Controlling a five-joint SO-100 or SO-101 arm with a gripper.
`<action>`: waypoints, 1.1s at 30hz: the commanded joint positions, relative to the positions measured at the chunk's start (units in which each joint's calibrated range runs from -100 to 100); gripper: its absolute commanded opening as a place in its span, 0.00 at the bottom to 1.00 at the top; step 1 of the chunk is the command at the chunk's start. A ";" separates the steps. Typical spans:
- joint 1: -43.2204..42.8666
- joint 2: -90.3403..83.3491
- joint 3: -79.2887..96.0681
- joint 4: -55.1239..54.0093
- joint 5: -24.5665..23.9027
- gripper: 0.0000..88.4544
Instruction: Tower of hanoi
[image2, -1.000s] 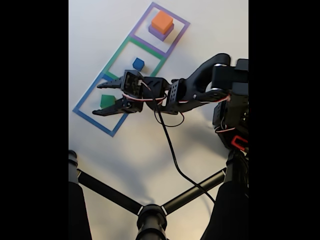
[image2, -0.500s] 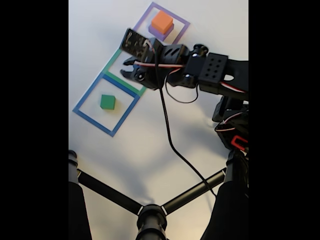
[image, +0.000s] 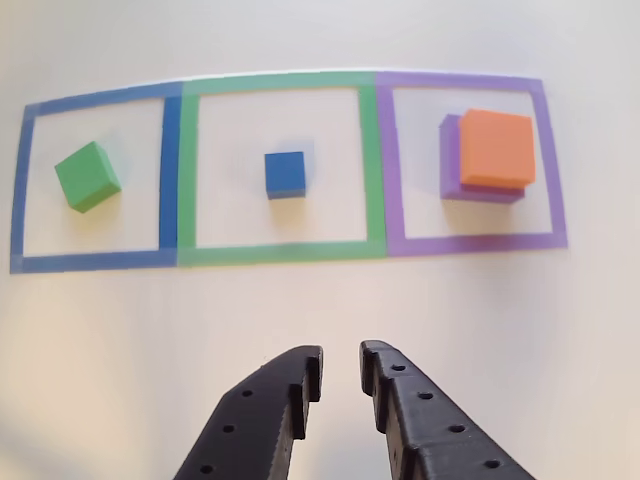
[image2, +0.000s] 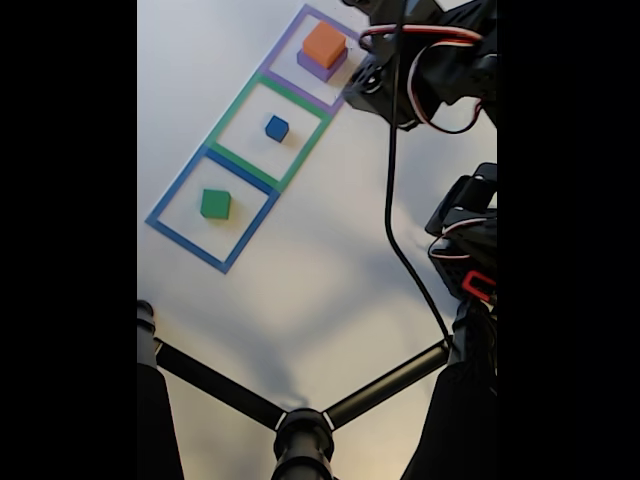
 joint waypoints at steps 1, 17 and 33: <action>3.94 -3.53 -0.26 1.56 0.00 0.00; 8.59 -18.35 44.99 -38.26 0.00 0.31; 9.12 1.28 77.89 -101.88 0.00 0.43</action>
